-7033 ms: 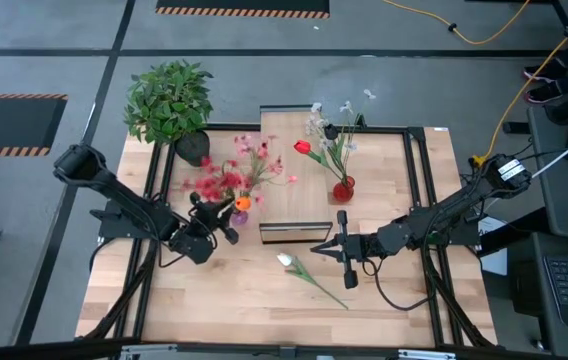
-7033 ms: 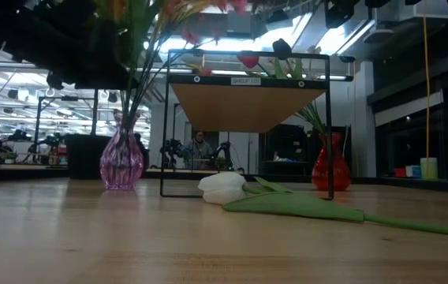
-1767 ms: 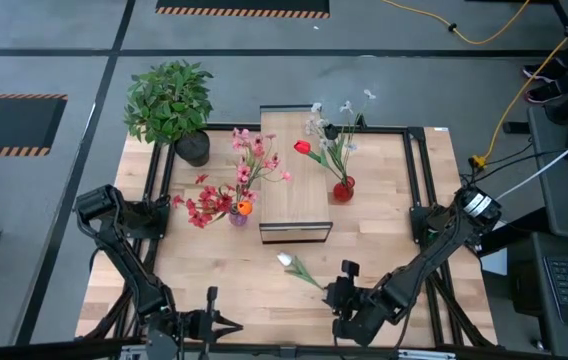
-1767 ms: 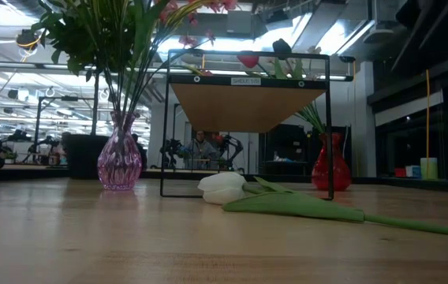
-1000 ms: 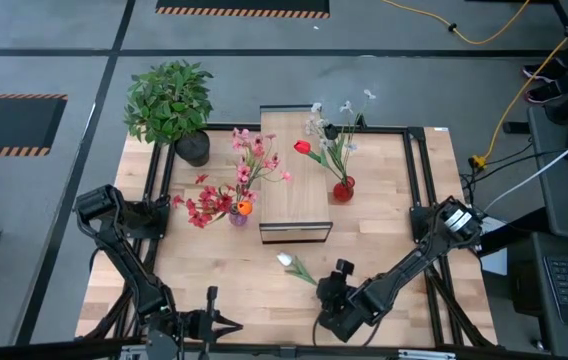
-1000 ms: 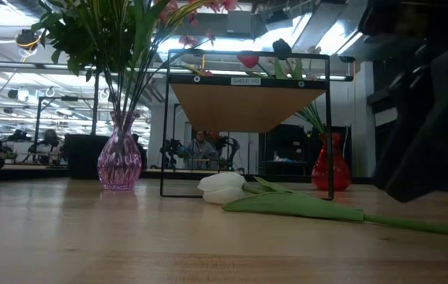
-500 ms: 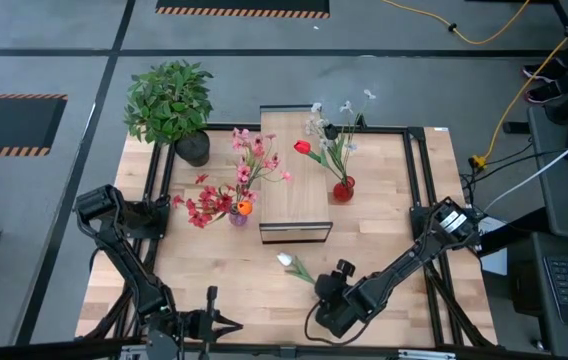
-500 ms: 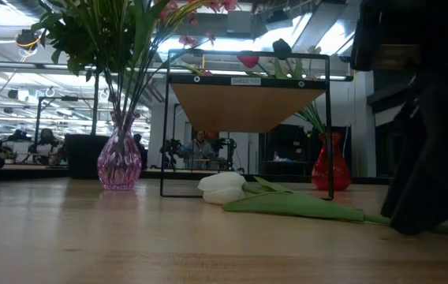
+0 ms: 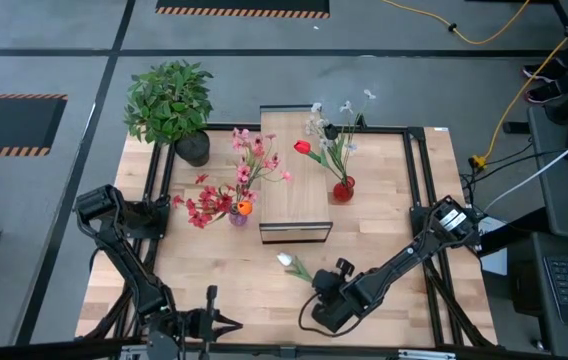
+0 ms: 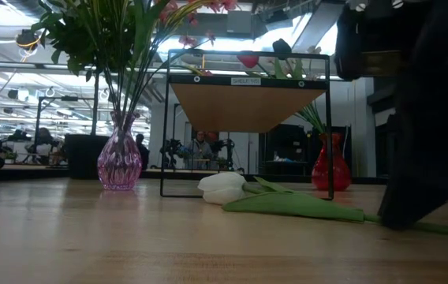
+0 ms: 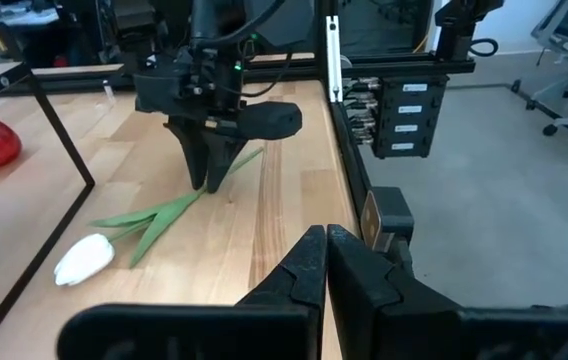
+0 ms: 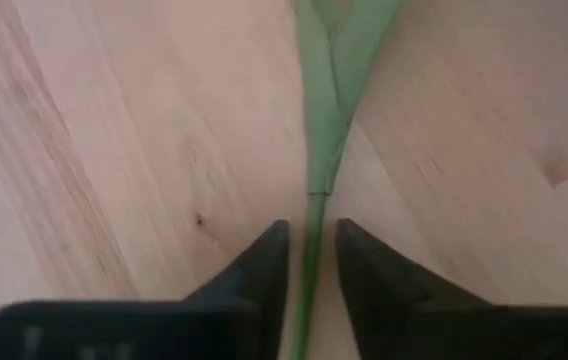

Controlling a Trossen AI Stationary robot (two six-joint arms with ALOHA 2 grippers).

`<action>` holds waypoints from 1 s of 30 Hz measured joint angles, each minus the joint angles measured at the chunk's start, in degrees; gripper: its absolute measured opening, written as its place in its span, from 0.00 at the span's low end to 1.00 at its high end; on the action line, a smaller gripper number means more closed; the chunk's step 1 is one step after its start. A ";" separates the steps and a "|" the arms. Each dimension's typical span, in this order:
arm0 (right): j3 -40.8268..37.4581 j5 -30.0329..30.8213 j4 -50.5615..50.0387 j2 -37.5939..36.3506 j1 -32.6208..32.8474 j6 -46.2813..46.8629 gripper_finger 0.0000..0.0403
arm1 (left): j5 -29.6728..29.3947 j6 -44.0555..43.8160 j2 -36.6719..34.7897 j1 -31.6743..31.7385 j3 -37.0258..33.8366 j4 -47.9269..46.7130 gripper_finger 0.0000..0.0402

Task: Pick and place flowers into a vace then onto a shelf
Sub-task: Put the white tulip into the violet vase

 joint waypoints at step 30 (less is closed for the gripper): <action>-0.50 2.18 -1.87 -10.17 0.67 -5.01 0.00 | 0.01 -0.39 0.00 0.01 0.00 -0.43 0.02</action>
